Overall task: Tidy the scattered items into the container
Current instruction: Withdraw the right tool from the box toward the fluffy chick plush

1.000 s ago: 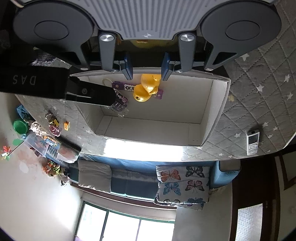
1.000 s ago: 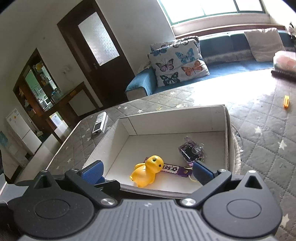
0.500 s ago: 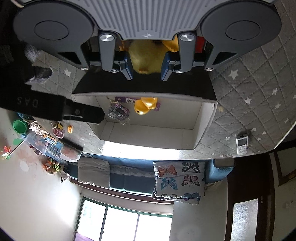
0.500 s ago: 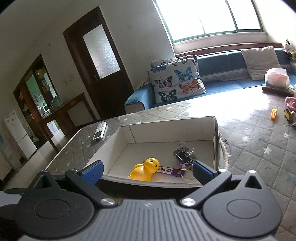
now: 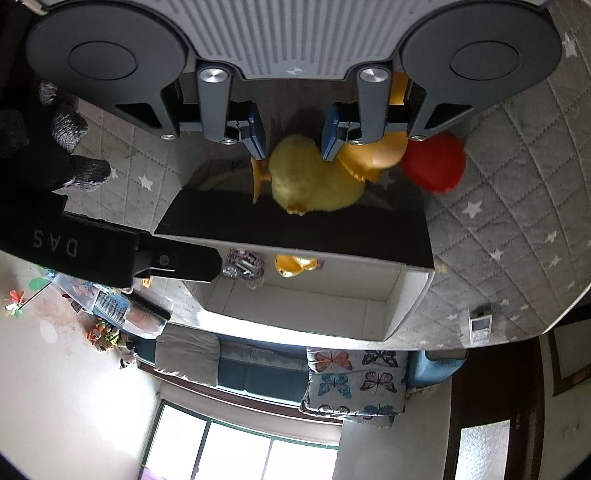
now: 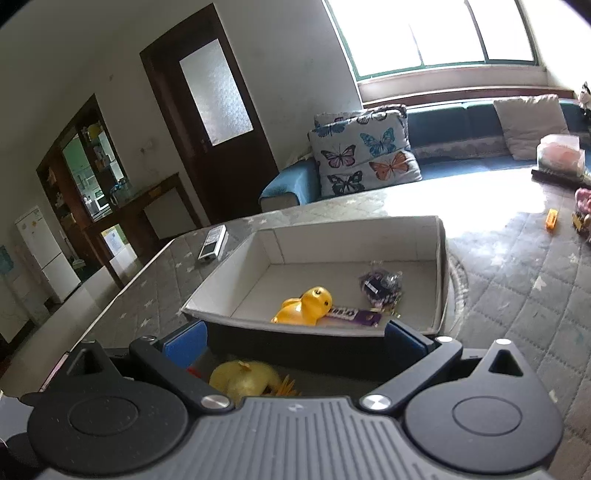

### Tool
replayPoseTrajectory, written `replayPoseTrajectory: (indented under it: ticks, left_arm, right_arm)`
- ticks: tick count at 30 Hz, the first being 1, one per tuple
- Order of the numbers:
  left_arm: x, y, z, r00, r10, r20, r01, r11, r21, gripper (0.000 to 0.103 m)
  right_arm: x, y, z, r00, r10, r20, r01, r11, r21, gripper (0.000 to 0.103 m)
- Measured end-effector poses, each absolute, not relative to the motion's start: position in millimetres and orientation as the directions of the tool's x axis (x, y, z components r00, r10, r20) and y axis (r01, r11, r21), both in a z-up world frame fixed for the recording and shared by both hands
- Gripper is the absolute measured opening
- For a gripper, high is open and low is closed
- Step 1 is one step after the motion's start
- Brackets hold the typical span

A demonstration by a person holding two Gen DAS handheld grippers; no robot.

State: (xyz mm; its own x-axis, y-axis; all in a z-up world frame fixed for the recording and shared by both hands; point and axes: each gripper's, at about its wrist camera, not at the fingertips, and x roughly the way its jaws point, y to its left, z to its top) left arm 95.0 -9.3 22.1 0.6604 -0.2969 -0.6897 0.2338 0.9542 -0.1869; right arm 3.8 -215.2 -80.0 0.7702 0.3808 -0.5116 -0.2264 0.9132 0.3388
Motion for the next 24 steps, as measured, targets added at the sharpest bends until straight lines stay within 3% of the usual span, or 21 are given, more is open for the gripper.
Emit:
replayPoseTrajectory:
  ticks: [24]
  left_arm:
    - [103.3,-2.0,-4.6,0.605,-0.315,-0.731,0.194,0.949,-0.249,0.036]
  right_arm:
    - [29.4,-191.4,-106.2,0.643,0.487,-0.592,-0.281,0.868,0.408,0.103]
